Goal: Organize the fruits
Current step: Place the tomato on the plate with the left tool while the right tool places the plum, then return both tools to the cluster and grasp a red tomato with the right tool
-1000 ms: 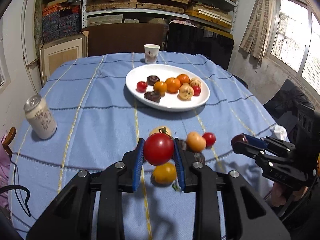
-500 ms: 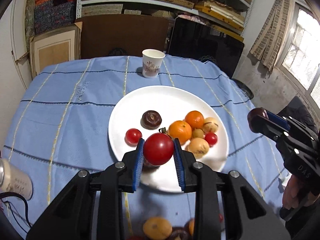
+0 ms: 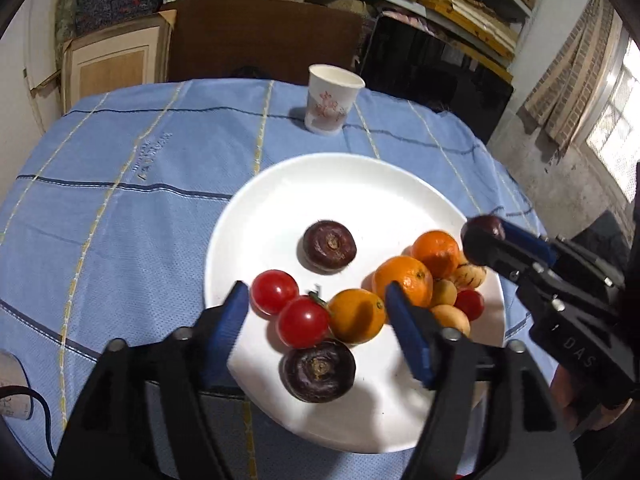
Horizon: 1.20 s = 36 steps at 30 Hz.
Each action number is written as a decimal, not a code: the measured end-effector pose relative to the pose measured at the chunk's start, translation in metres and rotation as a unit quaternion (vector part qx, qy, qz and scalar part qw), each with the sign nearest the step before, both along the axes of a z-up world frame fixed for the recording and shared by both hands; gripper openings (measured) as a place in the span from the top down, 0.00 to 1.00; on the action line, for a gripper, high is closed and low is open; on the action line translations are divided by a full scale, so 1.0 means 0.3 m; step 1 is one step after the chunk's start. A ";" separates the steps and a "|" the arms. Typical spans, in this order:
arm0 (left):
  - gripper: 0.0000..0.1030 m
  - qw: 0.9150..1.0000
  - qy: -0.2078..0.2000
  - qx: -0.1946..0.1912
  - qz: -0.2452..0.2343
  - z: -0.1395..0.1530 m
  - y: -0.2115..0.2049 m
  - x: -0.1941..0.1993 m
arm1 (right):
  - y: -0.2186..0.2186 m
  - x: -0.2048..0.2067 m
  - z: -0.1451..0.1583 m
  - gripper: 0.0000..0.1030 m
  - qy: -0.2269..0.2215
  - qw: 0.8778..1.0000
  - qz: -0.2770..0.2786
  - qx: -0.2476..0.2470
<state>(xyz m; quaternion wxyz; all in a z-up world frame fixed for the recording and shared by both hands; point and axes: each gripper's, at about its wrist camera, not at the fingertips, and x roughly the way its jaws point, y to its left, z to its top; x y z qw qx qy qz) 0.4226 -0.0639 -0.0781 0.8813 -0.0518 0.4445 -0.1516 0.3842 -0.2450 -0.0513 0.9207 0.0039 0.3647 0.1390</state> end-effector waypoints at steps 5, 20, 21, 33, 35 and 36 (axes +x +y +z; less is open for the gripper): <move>0.30 1.000 -0.002 -0.013 0.005 0.038 0.028 -0.039 | -0.010 -0.052 0.037 0.55 -0.019 1.000 -0.002 0.003; 0.25 0.998 -0.022 -0.032 -0.059 0.116 0.104 -0.489 | -0.022 -0.498 0.115 0.44 -0.023 0.999 0.020 0.046; 0.25 0.997 -0.032 -0.026 -0.064 0.123 0.112 -0.547 | -0.020 -0.547 0.101 0.44 -0.016 0.998 0.022 0.052; 0.05 0.998 -0.049 -0.016 -0.039 -0.063 0.224 -0.804 | 0.064 -0.743 -0.159 0.41 0.033 0.999 0.018 -0.032; 0.05 0.998 -0.041 -0.013 -0.040 -0.089 0.223 -0.802 | 0.074 -0.719 -0.180 0.48 0.042 0.998 0.014 -0.042; 0.05 0.998 -0.042 -0.011 -0.040 -0.095 0.222 -0.804 | 0.082 -0.708 -0.189 0.50 0.045 0.998 0.014 -0.048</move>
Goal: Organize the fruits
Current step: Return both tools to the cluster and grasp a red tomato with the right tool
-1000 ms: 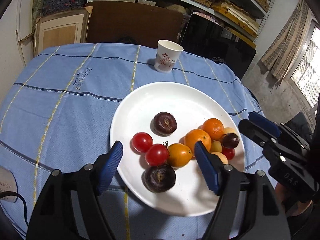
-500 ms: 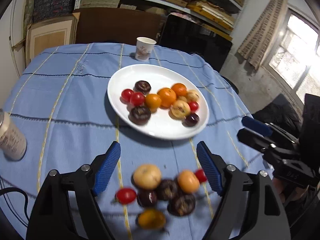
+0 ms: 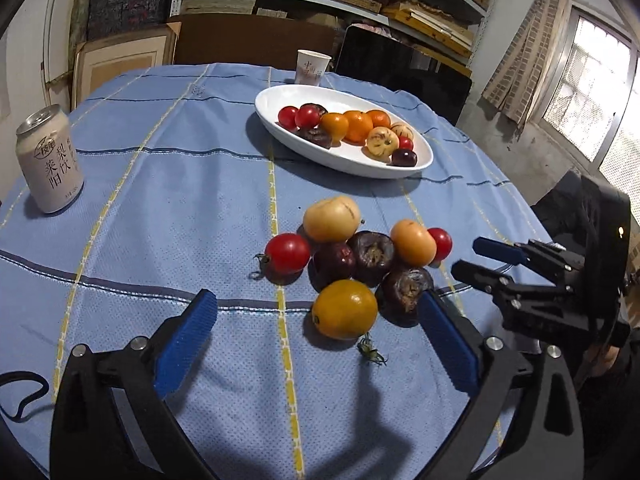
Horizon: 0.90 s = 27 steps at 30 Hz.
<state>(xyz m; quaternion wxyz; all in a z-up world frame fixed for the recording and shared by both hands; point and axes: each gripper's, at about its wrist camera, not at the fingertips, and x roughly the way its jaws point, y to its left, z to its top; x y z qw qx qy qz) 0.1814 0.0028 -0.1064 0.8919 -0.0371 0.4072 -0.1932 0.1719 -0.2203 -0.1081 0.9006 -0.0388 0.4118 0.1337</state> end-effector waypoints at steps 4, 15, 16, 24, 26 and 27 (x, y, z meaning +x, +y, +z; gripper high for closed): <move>0.05 1.000 0.002 0.005 -0.005 -0.018 -0.005 -0.001 | 0.033 0.037 -0.024 0.59 0.011 1.000 0.005 -0.010; 0.05 0.999 0.010 0.040 -0.008 -0.051 -0.039 0.019 | 0.014 0.086 -0.042 0.72 0.014 0.999 0.004 0.035; 0.05 0.999 0.011 0.040 -0.007 -0.051 -0.038 0.020 | -0.002 0.079 -0.035 0.72 0.008 0.999 -0.001 0.047; 0.05 0.998 0.021 0.064 0.014 -0.070 -0.039 0.044 | -0.032 -0.001 0.041 0.72 -0.070 0.995 -0.009 0.064; 0.05 0.997 0.031 0.073 0.019 -0.083 -0.044 0.057 | -0.025 -0.003 0.044 0.72 -0.073 0.996 -0.003 0.061; 0.05 0.996 0.033 0.075 0.019 -0.086 -0.047 0.060 | -0.023 -0.001 0.044 0.72 -0.072 0.996 0.000 0.060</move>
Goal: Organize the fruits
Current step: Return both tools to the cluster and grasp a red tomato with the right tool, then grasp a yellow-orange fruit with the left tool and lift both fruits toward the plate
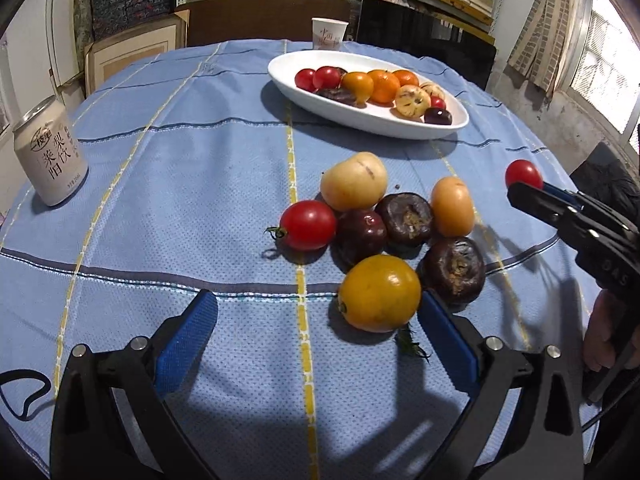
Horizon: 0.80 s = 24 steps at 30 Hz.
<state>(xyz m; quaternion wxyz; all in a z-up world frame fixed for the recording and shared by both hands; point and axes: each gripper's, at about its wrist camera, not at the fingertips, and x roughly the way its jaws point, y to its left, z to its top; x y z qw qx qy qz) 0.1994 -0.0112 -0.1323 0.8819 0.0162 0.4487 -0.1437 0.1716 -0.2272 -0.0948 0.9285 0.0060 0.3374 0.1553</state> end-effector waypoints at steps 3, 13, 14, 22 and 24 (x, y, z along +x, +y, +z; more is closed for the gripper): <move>0.10 1.000 -0.003 0.005 0.001 -0.001 -0.007 0.005 | -0.002 0.003 -0.001 0.72 0.002 1.000 0.003 0.001; 0.60 0.999 -0.017 0.008 -0.040 0.011 -0.056 -0.013 | -0.010 0.003 -0.002 0.72 0.003 1.000 -0.002 0.001; 0.64 0.999 -0.015 0.001 -0.041 0.011 -0.053 -0.013 | -0.011 0.003 -0.002 0.72 0.002 1.000 -0.002 0.001; 0.64 0.998 -0.041 -0.018 -0.039 0.042 -0.038 -0.042 | -0.019 0.001 0.002 0.72 -0.004 1.000 -0.005 0.004; 0.64 0.998 -0.048 -0.015 -0.037 0.048 -0.039 -0.051 | -0.020 -0.001 0.004 0.72 -0.006 1.000 -0.005 0.005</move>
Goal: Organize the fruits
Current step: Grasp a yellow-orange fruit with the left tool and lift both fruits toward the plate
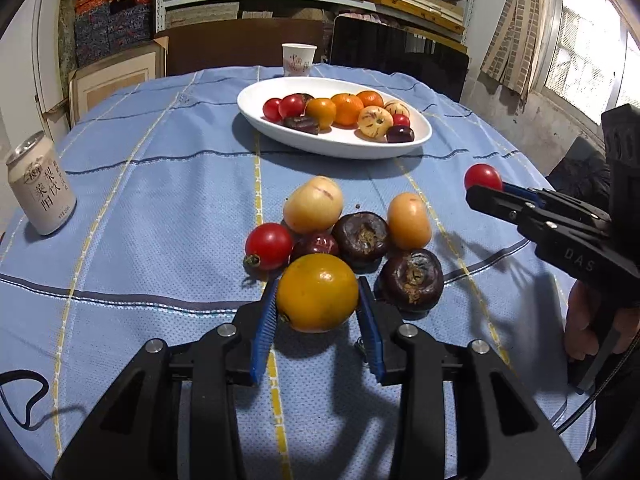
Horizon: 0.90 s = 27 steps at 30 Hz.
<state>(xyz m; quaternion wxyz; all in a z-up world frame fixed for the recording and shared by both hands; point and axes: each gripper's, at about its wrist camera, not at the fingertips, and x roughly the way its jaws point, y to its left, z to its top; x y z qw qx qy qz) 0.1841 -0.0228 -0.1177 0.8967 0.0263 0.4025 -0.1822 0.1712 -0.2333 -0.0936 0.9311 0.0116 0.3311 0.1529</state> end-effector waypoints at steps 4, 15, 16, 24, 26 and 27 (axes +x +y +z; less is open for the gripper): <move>0.64 1.000 -0.004 -0.001 0.007 0.005 0.007 -0.006 | -0.001 -0.004 0.004 0.72 -0.002 1.000 0.002 0.002; 0.64 1.000 -0.010 -0.003 0.015 0.017 0.018 -0.018 | -0.003 -0.012 0.009 0.72 -0.004 1.000 0.000 0.002; 0.64 1.000 -0.011 -0.004 0.015 0.018 0.018 -0.020 | -0.002 -0.013 0.011 0.72 -0.004 1.000 0.000 0.003; 0.64 0.999 -0.024 -0.019 0.020 0.048 0.039 -0.057 | -0.018 -0.058 0.019 0.72 -0.005 1.000 -0.023 0.004; 0.64 0.999 -0.028 -0.023 0.019 0.063 0.044 -0.081 | -0.031 -0.080 0.020 0.72 -0.005 1.000 -0.030 0.010; 0.64 0.999 -0.029 -0.025 0.019 0.069 0.046 -0.091 | -0.039 -0.093 0.021 0.72 -0.005 0.999 -0.034 0.013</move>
